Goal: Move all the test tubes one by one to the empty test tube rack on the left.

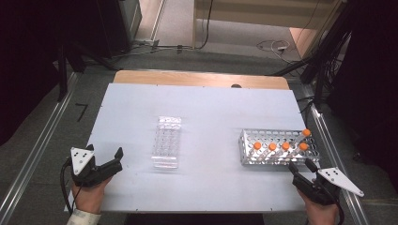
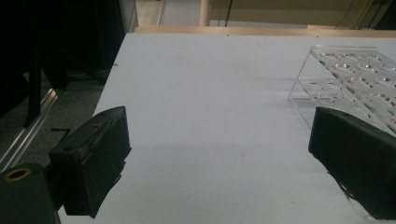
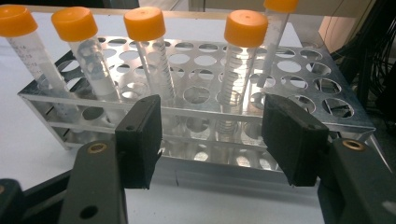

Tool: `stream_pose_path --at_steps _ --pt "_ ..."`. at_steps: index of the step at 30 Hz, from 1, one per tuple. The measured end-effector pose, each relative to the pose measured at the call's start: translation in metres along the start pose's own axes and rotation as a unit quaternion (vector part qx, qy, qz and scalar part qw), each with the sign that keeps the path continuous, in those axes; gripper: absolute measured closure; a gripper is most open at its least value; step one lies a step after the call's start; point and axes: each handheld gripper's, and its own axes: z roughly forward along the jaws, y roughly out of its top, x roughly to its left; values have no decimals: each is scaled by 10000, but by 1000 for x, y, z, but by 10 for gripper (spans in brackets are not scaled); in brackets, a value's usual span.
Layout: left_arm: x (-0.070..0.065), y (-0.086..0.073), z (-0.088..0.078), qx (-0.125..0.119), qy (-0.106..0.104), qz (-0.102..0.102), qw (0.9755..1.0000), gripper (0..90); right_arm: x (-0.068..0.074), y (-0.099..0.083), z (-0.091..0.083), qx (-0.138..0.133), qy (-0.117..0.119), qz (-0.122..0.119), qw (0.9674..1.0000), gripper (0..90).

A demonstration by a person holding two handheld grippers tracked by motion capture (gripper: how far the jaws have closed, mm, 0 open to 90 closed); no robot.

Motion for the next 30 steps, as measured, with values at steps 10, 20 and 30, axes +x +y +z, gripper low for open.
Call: stream_pose_path --at_steps 10,20,30 --pt "0 0 0 32 -3 9 10000 53 -5 6 8 -40 -88 55 9999 416" --pt "-1 -1 1 53 -4 -10 10000 53 -15 8 16 -79 -141 162 9997 518" --pt "-1 -1 2 85 -19 -24 10000 53 -14 13 28 -65 -47 42 10000 629"
